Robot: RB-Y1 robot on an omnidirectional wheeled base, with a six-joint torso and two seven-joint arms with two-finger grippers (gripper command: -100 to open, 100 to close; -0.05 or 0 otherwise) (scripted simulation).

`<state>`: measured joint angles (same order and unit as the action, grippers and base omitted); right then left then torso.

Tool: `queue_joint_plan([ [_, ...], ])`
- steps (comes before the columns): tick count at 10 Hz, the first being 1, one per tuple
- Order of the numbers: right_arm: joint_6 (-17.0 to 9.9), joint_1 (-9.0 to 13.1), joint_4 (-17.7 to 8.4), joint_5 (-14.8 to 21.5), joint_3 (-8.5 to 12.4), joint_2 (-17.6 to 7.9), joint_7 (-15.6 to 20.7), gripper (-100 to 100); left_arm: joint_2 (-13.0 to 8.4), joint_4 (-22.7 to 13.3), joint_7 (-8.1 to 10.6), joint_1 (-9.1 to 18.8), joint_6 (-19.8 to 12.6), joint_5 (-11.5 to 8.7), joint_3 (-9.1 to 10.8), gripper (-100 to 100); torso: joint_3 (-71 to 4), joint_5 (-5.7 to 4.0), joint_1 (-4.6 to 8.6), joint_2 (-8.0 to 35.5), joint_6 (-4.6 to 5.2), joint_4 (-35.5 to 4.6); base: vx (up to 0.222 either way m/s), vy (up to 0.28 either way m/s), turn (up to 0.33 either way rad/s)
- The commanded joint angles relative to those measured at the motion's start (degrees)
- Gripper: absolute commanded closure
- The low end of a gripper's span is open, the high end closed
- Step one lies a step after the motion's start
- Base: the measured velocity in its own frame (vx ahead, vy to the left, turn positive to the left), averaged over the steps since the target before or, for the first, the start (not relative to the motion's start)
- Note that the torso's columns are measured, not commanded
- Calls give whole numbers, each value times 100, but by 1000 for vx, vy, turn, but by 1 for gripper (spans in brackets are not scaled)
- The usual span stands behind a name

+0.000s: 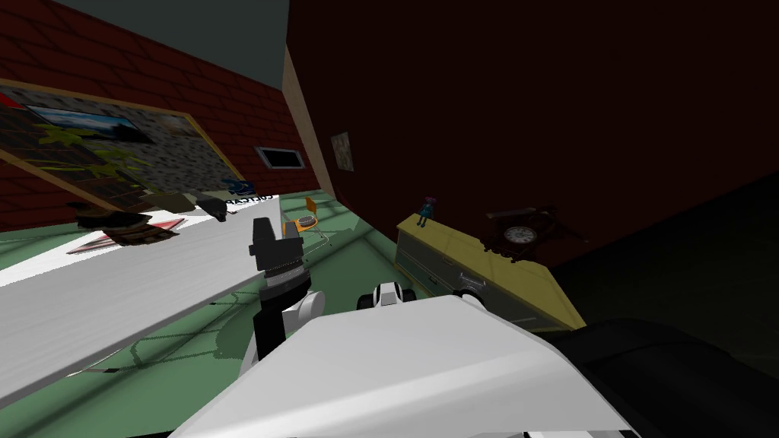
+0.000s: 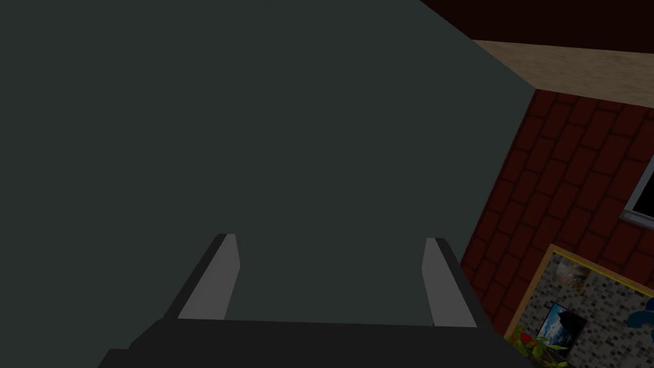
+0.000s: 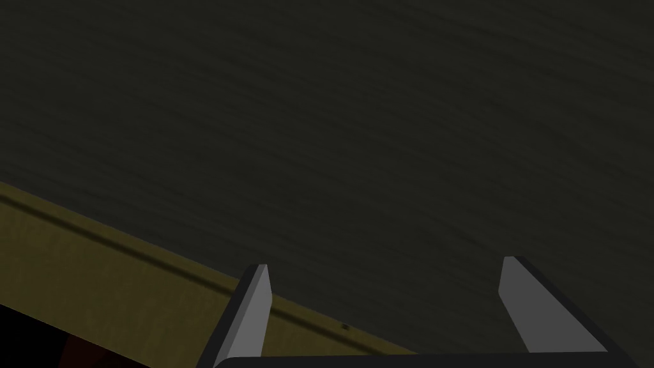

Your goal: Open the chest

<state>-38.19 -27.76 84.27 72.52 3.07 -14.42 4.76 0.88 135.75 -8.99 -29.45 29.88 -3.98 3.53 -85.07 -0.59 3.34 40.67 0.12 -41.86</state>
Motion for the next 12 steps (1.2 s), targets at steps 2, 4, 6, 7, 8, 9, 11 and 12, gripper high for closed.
queue_joint_plan([
  [2,-81,22,-81,20,166,-140,14,-100,0,0,0,0,0,0,0,0,6,-9,13,-4,-2,4,3,0,8],
  [4,-81,22,-81,20,166,-140,14,-100,0,0,0,0,0,0,0,0,12,6,-6,17,-1,-7,11,13,0],
  [6,-260,-68,-25,219,-51,20,128,-100,0,0,0,0,0,0,0,0,25,-27,-73,48,-19,-4,-18,47,47],
  [7,-353,-47,-83,316,-73,33,148,-100,0,0,0,0,0,0,0,0,33,-37,-128,63,-28,-4,-9,15,61],
  [8,-456,-23,-148,421,-98,48,170,-100,0,0,0,0,0,0,0,0,34,-34,-153,66,-32,-5,-10,7,48],
  [9,-565,2,-219,533,-125,64,193,-100,0,0,0,0,0,0,0,0,32,-30,-165,67,-29,-4,-2,3,66],
  [11,-800,59,-375,772,-183,100,243,-100,0,0,0,0,0,0,0,0,30,-30,-169,62,-35,-4,1,-2,57],
  [12,-921,88,-458,894,-213,119,268,-100,0,0,0,0,0,0,0,0,30,-28,-174,66,-34,-6,5,7,56],
])
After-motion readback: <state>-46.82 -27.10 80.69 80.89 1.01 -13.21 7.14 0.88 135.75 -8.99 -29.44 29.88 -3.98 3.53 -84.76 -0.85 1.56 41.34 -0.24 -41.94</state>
